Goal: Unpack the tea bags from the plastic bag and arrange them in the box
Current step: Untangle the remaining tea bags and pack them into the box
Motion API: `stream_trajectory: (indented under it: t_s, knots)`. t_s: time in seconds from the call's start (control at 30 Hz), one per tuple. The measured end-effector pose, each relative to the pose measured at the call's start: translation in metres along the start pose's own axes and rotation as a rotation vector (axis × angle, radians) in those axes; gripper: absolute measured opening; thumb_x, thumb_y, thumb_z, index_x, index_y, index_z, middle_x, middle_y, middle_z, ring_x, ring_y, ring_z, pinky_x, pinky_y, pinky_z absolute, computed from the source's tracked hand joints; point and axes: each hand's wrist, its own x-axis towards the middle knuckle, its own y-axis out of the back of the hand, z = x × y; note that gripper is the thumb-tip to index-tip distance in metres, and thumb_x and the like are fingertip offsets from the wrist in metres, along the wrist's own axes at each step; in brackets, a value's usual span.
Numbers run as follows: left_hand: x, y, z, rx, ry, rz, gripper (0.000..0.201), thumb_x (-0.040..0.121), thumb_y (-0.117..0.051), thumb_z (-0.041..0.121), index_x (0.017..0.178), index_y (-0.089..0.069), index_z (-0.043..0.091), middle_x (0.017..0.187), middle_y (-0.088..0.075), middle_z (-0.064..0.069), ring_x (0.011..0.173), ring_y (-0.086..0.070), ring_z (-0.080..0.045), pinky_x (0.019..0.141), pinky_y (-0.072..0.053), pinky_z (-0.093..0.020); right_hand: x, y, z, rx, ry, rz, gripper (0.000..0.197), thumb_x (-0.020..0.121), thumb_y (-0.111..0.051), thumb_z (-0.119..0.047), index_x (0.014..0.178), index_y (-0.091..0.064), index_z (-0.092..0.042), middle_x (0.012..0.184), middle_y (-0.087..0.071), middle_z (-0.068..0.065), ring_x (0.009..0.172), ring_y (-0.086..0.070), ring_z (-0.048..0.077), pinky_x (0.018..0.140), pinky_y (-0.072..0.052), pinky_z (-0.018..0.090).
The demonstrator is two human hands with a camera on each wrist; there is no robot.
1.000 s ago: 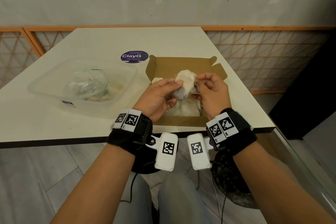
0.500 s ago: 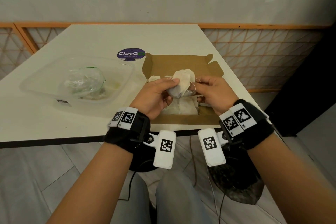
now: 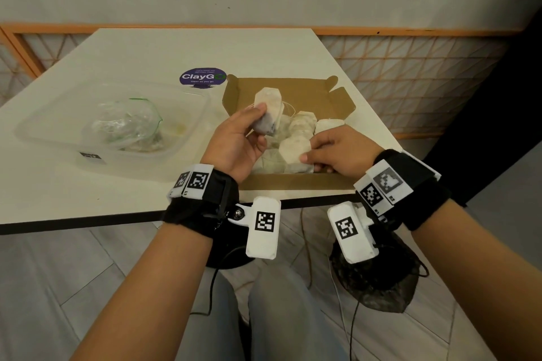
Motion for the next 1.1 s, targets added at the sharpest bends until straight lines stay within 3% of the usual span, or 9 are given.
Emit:
stream_trajectory:
  t_s: [0.1,0.2,0.33,0.43,0.53,0.7,0.8,0.93,1.1]
  knots:
    - [0.001,0.000,0.000,0.004,-0.002,0.014,0.010,0.090,-0.060,0.015,0.080,-0.062,0.016,0.073,-0.061,0.003,0.062,-0.053,-0.006,0.045,-0.041,-0.011,0.002,-0.001,-0.002,-0.260,-0.022,-0.018,0.024,0.081,-0.070,-0.019,0.093,-0.066,0.001,0.070,-0.061,0.002,0.062,-0.055,0.007,0.061,-0.042,0.017]
    - [0.000,0.000,0.000,0.006,-0.001,0.019,0.011,0.090,-0.061,0.015,0.080,-0.062,0.017,0.074,-0.061,0.003,0.064,-0.053,-0.007,0.045,-0.041,-0.011,-0.001,0.001,-0.005,-0.363,-0.055,0.032,0.028,0.079,-0.070,-0.021,0.102,-0.056,-0.015,0.088,-0.059,0.001,0.084,-0.055,0.015,0.062,-0.041,0.020]
    - [0.001,0.001,-0.001,0.009,-0.002,0.018,0.011,0.090,-0.060,0.015,0.079,-0.062,0.017,0.076,-0.060,0.001,0.064,-0.054,-0.007,0.045,-0.041,-0.011,-0.012,0.003,-0.012,-0.396,0.096,0.140,0.030,0.082,-0.061,-0.010,0.108,-0.050,-0.020,0.087,-0.062,0.009,0.074,-0.057,0.017,0.064,-0.045,0.024]
    - [0.002,0.001,-0.001,0.008,-0.003,0.020,0.012,0.090,-0.060,0.015,0.078,-0.061,0.017,0.074,-0.060,0.002,0.061,-0.054,-0.006,0.046,-0.041,-0.011,-0.017,-0.001,-0.014,-0.472,0.212,0.007,0.014,0.088,-0.057,-0.021,0.100,-0.063,-0.024,0.092,-0.064,0.005,0.075,-0.055,0.011,0.067,-0.042,0.019]
    - [0.002,0.001,-0.001,0.001,-0.006,0.024,0.015,0.090,-0.061,0.015,0.075,-0.061,0.017,0.072,-0.060,0.003,0.061,-0.053,-0.006,0.045,-0.041,-0.011,-0.016,-0.006,-0.008,-0.566,0.166,-0.127,0.025,0.092,-0.050,-0.035,0.103,-0.070,-0.025,0.100,-0.068,-0.002,0.092,-0.059,0.014,0.080,-0.046,0.024]
    - [0.002,0.002,-0.001,-0.003,-0.013,0.013,0.014,0.090,-0.060,0.014,0.076,-0.061,0.017,0.068,-0.060,0.004,0.053,-0.055,-0.004,0.046,-0.041,-0.010,-0.016,0.008,-0.020,-0.462,0.151,-0.041,0.022,0.094,-0.050,-0.026,0.098,-0.071,-0.020,0.083,-0.064,-0.003,0.073,-0.056,0.013,0.061,-0.041,0.012]
    - [0.002,0.002,-0.001,-0.005,-0.015,0.009,0.015,0.091,-0.060,0.014,0.076,-0.060,0.017,0.065,-0.061,0.005,0.053,-0.055,-0.004,0.045,-0.041,-0.011,-0.009,0.018,-0.037,-0.445,0.184,-0.054,0.015,0.090,-0.056,-0.016,0.093,-0.069,-0.023,0.068,-0.051,-0.008,0.060,-0.046,0.008,0.057,-0.038,0.019]
    - [0.002,0.002,-0.001,-0.003,-0.018,0.003,0.013,0.091,-0.059,0.015,0.079,-0.060,0.017,0.070,-0.060,0.004,0.055,-0.055,-0.004,0.046,-0.040,-0.011,0.004,0.016,-0.050,-0.666,0.212,-0.222,0.011,0.083,-0.065,-0.014,0.091,-0.068,-0.020,0.065,-0.052,-0.009,0.061,-0.047,0.007,0.063,-0.040,0.022]
    - [0.001,0.002,-0.001,-0.012,-0.028,-0.008,0.016,0.092,-0.058,0.014,0.076,-0.060,0.017,0.066,-0.060,0.005,0.051,-0.056,-0.003,0.046,-0.040,-0.010,0.007,0.011,-0.041,-0.633,0.107,-0.458,0.012,0.085,-0.063,-0.019,0.094,-0.071,-0.021,0.077,-0.066,0.001,0.066,-0.059,0.010,0.065,-0.051,0.023]
